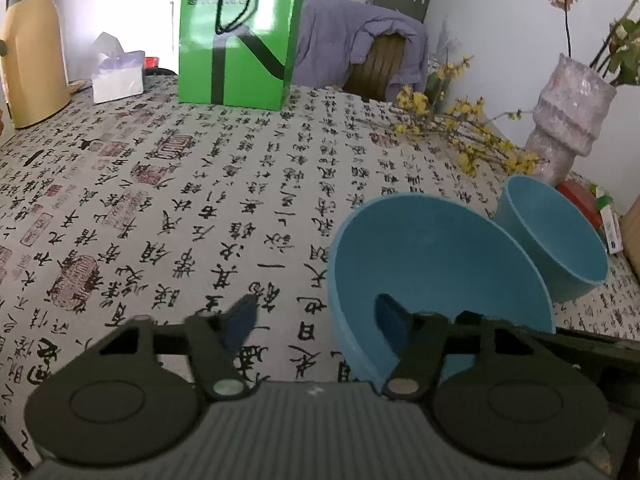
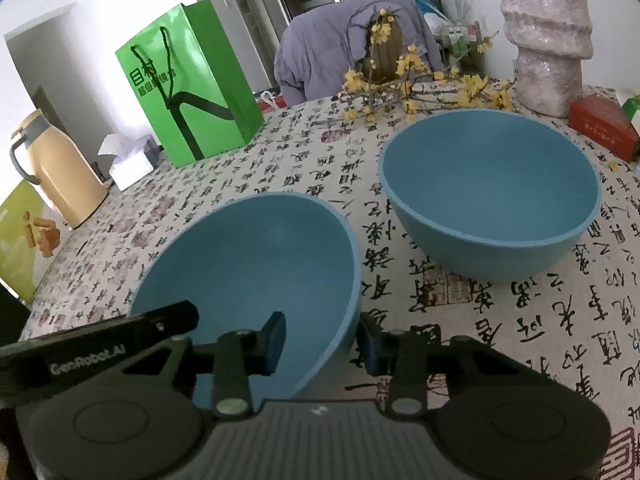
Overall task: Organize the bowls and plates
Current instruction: 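Close both grippers on the rim of the nearest blue bowl, then lift the blue bowl with both grippers away from the flowering branches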
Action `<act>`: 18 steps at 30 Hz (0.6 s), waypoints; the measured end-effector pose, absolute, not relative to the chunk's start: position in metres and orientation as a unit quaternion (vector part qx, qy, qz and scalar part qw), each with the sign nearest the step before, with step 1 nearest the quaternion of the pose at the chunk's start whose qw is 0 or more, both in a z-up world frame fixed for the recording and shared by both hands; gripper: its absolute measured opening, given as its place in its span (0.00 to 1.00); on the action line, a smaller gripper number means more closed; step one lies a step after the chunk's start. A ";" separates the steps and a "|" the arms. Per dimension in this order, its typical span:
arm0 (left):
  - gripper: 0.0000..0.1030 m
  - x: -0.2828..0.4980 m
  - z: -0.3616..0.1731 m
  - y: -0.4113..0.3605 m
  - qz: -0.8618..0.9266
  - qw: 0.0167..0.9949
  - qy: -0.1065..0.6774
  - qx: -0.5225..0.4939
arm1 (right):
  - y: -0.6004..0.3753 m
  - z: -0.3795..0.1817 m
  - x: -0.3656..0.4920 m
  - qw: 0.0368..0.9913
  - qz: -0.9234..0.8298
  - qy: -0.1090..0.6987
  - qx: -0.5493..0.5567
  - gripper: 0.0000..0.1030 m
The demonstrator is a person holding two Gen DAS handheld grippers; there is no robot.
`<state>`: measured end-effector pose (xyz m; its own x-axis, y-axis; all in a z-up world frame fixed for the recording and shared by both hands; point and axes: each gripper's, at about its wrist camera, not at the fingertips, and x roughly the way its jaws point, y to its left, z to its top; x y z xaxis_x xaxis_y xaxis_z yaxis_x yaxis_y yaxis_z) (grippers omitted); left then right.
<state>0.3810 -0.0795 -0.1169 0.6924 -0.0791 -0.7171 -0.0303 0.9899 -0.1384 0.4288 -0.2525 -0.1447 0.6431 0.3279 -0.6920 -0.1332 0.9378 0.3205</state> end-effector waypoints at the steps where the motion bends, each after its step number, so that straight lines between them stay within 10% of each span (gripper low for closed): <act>1: 0.53 0.381 -0.117 -0.081 -0.016 0.916 0.394 -0.070 | -0.253 -0.146 0.430 0.897 0.128 0.405 0.122 0.33; 18: 0.14 0.381 -0.124 -0.090 -0.016 0.910 0.408 -0.067 | -0.255 -0.150 0.431 0.895 0.123 0.409 0.128 0.19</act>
<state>0.3814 -0.0898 -0.1239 0.6667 -0.0846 -0.7405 -0.0251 0.9904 -0.1358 0.4313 -0.2550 -0.1502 0.6352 0.3249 -0.7007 -0.1152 0.9369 0.3301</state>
